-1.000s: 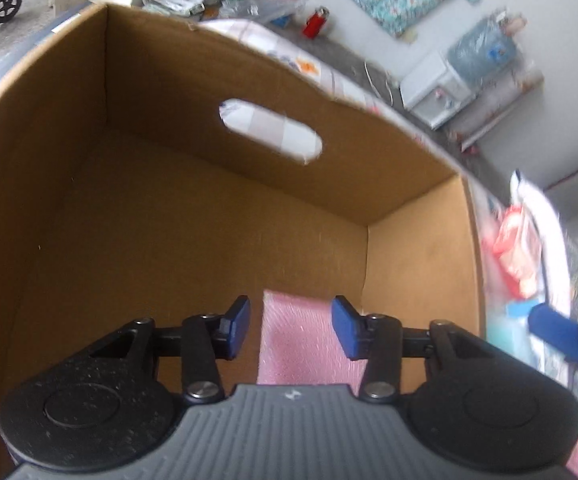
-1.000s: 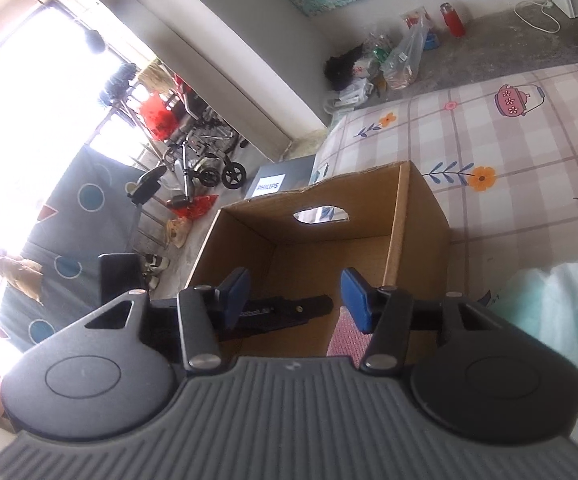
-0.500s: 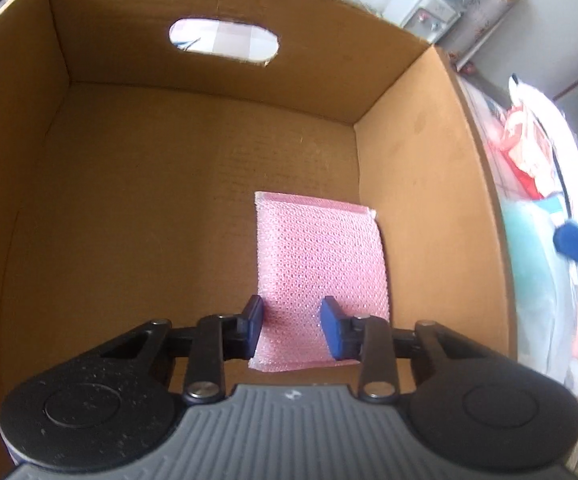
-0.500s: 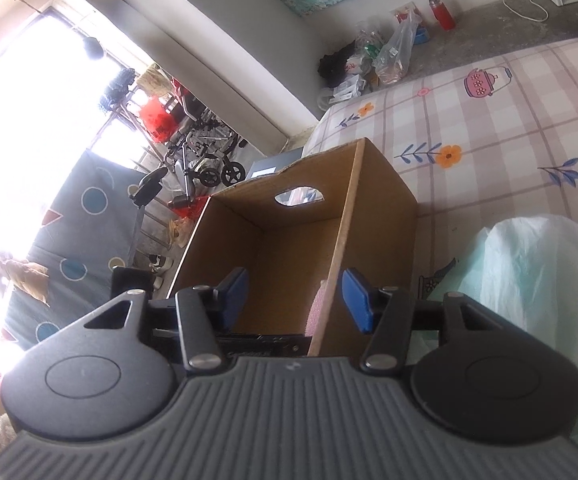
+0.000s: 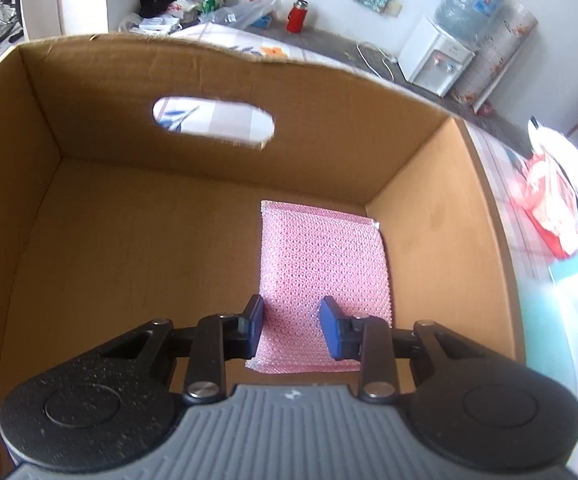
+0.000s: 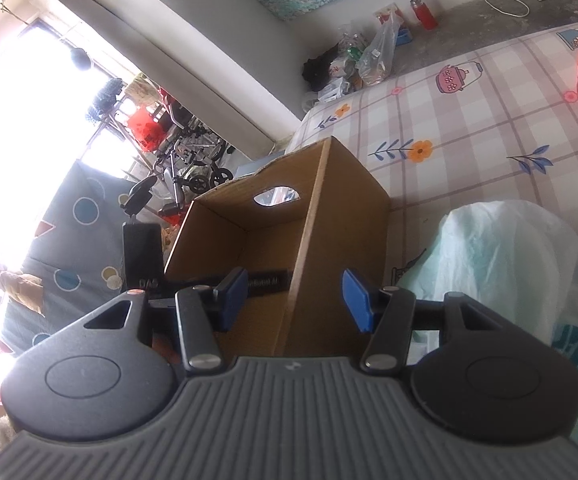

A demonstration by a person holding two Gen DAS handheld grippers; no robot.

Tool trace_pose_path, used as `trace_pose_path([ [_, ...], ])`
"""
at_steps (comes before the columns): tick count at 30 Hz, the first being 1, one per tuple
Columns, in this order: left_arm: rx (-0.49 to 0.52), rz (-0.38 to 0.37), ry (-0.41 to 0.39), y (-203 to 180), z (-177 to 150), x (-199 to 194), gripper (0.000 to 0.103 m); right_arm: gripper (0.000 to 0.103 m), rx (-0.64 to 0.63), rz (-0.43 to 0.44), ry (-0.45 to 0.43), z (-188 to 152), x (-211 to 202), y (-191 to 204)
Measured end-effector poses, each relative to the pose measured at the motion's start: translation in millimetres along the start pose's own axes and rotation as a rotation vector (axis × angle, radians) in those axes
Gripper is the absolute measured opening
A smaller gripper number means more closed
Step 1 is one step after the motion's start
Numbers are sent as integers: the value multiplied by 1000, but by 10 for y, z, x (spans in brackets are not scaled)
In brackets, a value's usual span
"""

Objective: Organize soft objects
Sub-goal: 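Withdraw the left gripper from the box back toward the bed items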

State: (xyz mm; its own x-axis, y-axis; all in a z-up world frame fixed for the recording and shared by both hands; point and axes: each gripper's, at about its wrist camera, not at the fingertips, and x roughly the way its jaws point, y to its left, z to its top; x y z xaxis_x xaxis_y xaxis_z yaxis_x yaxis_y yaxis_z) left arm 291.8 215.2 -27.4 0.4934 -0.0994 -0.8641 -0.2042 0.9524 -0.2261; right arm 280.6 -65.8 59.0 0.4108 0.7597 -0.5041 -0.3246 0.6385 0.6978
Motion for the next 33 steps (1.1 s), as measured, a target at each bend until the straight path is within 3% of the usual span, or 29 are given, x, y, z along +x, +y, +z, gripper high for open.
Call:
trace_pose_path([
  [8,-46,5,-36,-20,71,40,34,53,18,-30,-10,-54,-71,-107],
  [12,-70,28,-35,12,-16,-58,59,54,26,-53,-11,-115,-115,-169],
  [13,-76,33,-36,-30,-10,-59,60,55,25,-58,-15,-131,-137,-174],
  [17,-75,32,-62,-62,-37,-282,65,57,25,-73,-40,-178,-269,-208],
  [23,-80,22,-179,-176,-120,-891,69,59,18,-98,-101,-215,-648,-326],
  [28,-33,-6,-269,-537,-102,-1349,70,59,28,-162,-203,-214,-1189,-586],
  [33,83,-80,-270,-1158,-158,-1479,70,59,60,-264,-297,-205,-1737,-970],
])
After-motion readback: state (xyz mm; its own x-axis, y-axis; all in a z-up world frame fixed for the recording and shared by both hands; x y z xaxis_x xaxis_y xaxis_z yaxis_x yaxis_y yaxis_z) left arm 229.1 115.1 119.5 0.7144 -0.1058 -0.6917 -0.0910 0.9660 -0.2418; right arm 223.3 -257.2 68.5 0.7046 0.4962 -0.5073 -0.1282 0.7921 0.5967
